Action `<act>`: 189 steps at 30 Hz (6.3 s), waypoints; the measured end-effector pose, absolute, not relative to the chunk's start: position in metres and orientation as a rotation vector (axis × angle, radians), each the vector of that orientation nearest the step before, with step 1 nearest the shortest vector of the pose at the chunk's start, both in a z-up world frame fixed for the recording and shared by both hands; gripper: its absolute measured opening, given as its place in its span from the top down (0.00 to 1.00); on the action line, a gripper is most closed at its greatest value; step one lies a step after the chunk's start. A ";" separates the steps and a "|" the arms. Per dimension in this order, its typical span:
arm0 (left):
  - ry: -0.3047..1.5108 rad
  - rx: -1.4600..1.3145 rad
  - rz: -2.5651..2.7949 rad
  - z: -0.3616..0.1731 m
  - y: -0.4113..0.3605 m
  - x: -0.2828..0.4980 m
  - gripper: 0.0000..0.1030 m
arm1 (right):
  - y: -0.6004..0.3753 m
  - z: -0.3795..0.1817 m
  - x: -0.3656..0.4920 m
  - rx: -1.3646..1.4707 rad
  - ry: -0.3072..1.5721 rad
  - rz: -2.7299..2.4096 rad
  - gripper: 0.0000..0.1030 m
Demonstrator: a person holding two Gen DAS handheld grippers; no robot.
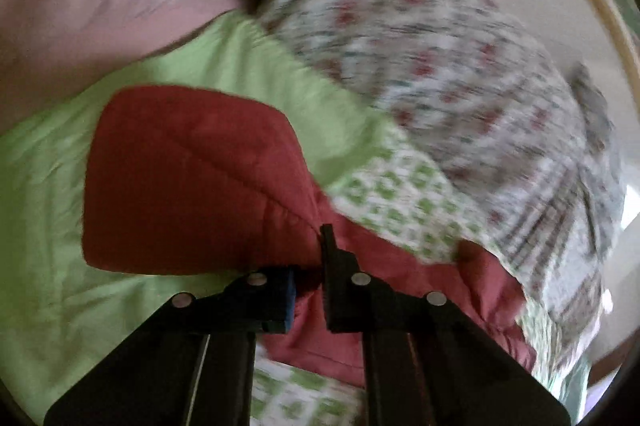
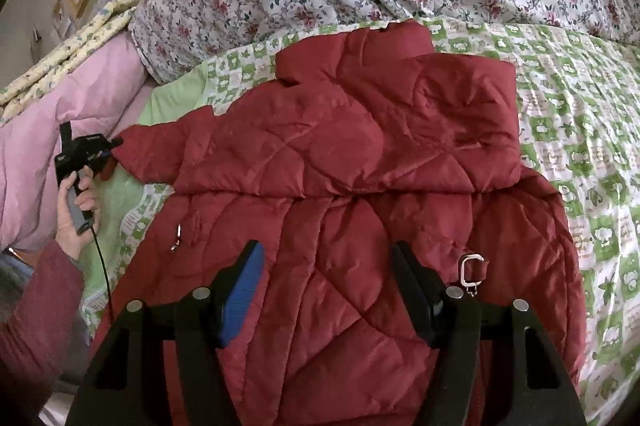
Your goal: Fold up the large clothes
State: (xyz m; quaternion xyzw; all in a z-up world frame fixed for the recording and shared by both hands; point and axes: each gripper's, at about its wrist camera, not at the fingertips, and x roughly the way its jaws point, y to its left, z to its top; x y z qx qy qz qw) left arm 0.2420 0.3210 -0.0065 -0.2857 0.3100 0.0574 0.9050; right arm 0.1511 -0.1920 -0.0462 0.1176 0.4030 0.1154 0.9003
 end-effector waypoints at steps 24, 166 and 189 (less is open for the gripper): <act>0.717 -0.235 -0.371 0.005 0.044 0.222 0.93 | -0.242 -0.030 0.141 0.372 0.785 0.218 0.35; 0.986 -0.300 -0.121 -0.031 0.128 0.082 0.84 | -0.278 -0.038 0.081 0.393 0.861 0.091 0.35; 1.047 -0.351 -0.060 -0.058 0.154 0.010 0.56 | -0.285 -0.059 0.001 0.311 0.967 0.054 0.24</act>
